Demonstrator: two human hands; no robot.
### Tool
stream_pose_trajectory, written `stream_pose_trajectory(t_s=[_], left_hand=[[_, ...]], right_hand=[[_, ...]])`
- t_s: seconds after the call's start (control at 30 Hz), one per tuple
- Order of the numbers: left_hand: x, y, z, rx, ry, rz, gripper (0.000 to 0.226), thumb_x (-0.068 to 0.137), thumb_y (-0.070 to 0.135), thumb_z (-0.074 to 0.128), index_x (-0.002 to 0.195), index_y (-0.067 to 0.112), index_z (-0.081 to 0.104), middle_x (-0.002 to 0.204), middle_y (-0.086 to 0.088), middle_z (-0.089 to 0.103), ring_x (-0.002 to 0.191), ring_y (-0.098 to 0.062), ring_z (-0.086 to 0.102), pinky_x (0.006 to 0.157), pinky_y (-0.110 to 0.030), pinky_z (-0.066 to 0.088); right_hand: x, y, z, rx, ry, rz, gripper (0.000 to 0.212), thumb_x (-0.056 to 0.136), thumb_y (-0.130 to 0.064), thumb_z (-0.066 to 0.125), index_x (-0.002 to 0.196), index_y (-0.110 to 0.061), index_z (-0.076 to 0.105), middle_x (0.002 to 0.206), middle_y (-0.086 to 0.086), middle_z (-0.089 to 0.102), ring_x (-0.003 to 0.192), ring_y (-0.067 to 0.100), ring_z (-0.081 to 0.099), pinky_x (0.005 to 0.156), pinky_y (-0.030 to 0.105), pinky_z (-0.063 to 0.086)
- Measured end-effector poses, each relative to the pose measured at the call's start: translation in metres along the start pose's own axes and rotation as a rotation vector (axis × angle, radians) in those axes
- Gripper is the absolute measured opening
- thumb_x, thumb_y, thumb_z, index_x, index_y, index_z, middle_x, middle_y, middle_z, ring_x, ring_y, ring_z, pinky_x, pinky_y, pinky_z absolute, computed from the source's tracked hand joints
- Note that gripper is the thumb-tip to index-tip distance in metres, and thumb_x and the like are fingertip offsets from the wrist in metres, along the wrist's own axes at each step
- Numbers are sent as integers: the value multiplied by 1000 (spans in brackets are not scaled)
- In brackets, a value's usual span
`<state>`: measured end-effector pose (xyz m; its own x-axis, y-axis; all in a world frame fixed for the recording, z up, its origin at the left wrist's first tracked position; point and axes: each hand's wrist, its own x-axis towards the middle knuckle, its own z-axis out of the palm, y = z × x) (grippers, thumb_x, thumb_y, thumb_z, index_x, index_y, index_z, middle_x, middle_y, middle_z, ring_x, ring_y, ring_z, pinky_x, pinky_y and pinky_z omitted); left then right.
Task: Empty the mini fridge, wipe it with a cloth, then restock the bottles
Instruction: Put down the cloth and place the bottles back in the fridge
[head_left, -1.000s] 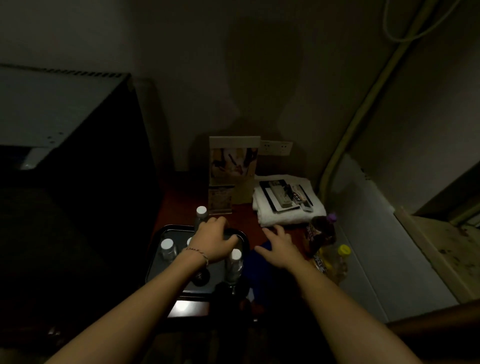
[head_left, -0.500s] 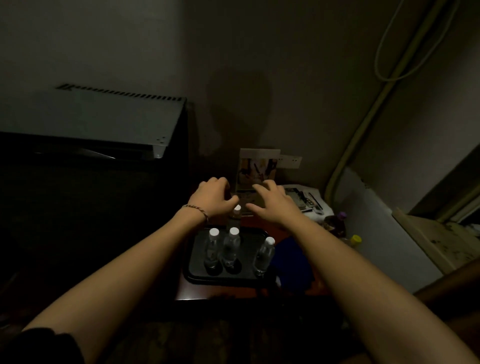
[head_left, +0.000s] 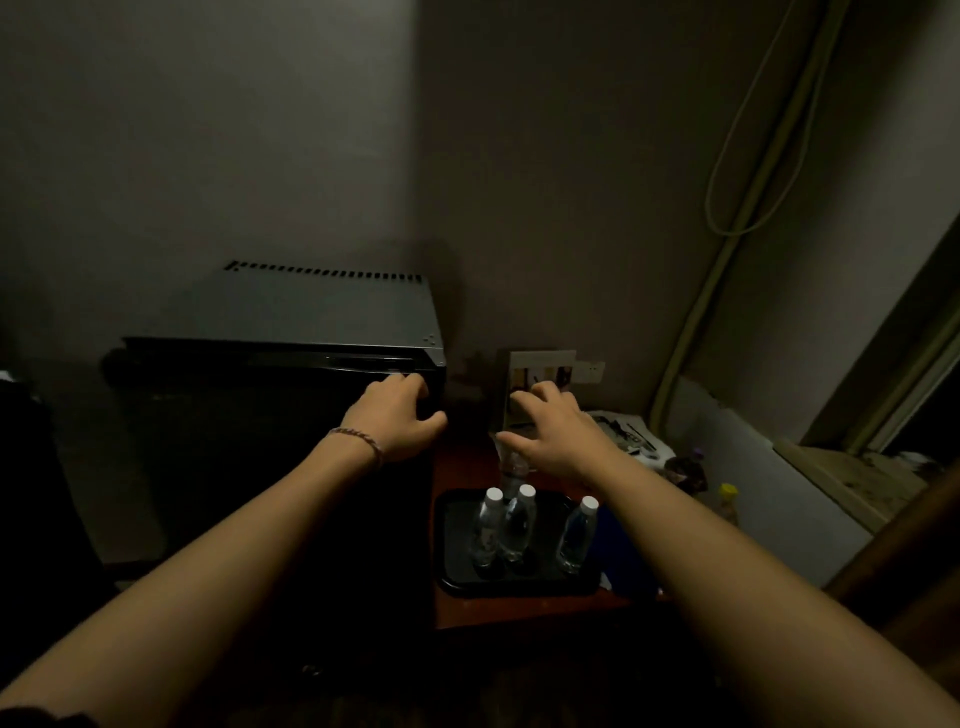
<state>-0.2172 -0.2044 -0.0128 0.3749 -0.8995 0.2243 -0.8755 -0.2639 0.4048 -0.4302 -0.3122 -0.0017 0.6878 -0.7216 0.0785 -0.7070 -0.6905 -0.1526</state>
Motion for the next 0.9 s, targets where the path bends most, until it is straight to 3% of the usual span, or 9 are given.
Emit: stream_pose_trajectory(t_s=[0.23, 0.43, 0.9], left_hand=[[-53, -76, -77, 17, -79, -84, 53, 86, 56, 58, 124, 19, 52, 118, -3, 52, 108, -22, 51, 91, -41, 51], [-93, -129, -115, 144, 20, -182, 62, 82, 60, 60, 127, 20, 47, 124, -4, 49, 112, -24, 47, 89, -42, 51], [-108, -315, -172, 163, -33, -245, 81, 71, 74, 64, 129, 21, 46, 126, -4, 50, 118, -28, 49, 95, -43, 49]], right_hand=[[-9, -85, 0, 26, -38, -163, 73, 94, -61, 51, 153, -26, 29, 152, 5, 27, 139, 31, 30, 107, 51, 38], [-2, -180, -4, 22, -36, -292, 74, 94, -59, 54, 153, -23, 31, 154, 7, 28, 141, 31, 28, 109, 51, 36], [92, -392, 54, -14, 70, -249, 77, 90, -63, 57, 151, -21, 36, 153, 7, 35, 142, 28, 31, 112, 47, 34]])
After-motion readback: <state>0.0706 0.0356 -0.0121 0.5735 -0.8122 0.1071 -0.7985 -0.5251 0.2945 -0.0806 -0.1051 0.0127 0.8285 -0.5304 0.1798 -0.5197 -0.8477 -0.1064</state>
